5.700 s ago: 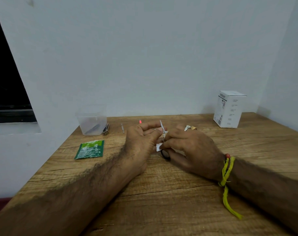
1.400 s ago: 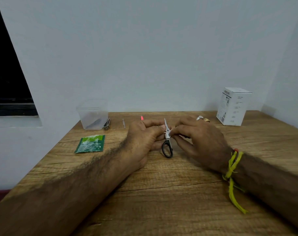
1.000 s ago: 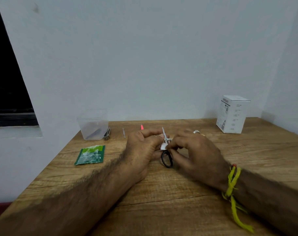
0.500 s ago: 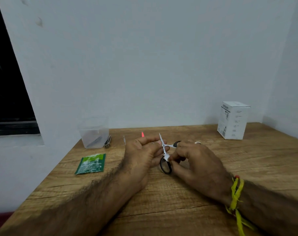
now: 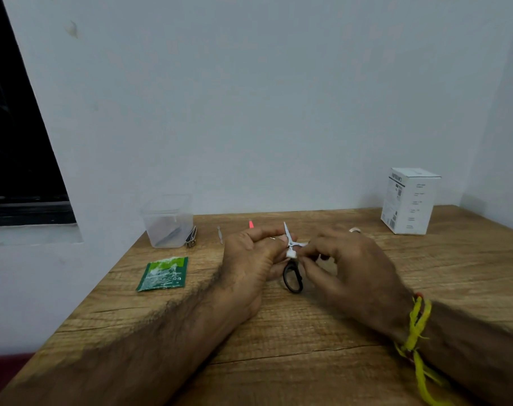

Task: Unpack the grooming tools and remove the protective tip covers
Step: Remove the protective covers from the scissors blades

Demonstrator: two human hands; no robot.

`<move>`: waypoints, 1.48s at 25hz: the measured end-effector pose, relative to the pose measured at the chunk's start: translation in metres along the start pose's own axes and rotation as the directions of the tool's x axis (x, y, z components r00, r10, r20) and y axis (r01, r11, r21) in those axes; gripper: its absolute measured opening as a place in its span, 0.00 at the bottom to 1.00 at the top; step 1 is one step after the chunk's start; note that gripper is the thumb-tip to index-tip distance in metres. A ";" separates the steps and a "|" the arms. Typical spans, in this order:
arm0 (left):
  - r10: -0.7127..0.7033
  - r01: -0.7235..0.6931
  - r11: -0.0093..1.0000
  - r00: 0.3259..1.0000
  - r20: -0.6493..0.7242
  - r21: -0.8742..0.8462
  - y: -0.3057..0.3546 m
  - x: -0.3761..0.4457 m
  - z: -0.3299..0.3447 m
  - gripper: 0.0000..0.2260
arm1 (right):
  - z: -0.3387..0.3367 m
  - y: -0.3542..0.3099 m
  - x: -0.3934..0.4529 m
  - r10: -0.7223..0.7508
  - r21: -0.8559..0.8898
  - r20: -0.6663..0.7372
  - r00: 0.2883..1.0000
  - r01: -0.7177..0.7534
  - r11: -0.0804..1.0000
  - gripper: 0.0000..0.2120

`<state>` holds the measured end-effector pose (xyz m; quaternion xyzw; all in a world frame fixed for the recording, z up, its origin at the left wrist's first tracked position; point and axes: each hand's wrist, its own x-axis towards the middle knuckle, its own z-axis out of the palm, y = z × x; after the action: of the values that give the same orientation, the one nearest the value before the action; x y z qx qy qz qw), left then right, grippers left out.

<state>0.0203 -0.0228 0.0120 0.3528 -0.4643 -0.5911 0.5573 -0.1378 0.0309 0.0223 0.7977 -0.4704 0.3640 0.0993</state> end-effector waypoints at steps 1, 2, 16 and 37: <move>0.005 -0.005 1.000 1.000 -0.001 0.015 0.000 0.000 0.000 0.08 | 0.001 -0.002 0.001 -0.037 -0.025 0.010 0.999 0.037 0.999 0.03; 0.006 -0.006 1.000 1.000 -0.005 0.024 0.000 -0.001 0.001 0.08 | 0.002 -0.003 0.000 -0.076 -0.046 0.031 0.997 0.077 0.996 0.04; 0.003 -0.004 0.999 1.000 0.021 0.050 0.002 -0.004 0.002 0.07 | 0.002 0.031 0.006 -0.182 -0.247 -0.006 0.983 0.175 0.953 0.03; 0.007 -0.009 0.998 1.000 0.027 0.069 0.003 -0.004 0.003 0.07 | 0.005 0.018 0.007 -0.209 -0.148 0.009 0.978 0.208 0.967 0.05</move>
<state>0.0188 -0.0188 0.0150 0.3619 -0.4933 -0.5773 0.5408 -0.1478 0.0140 0.0200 0.8320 -0.4094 0.3181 0.1974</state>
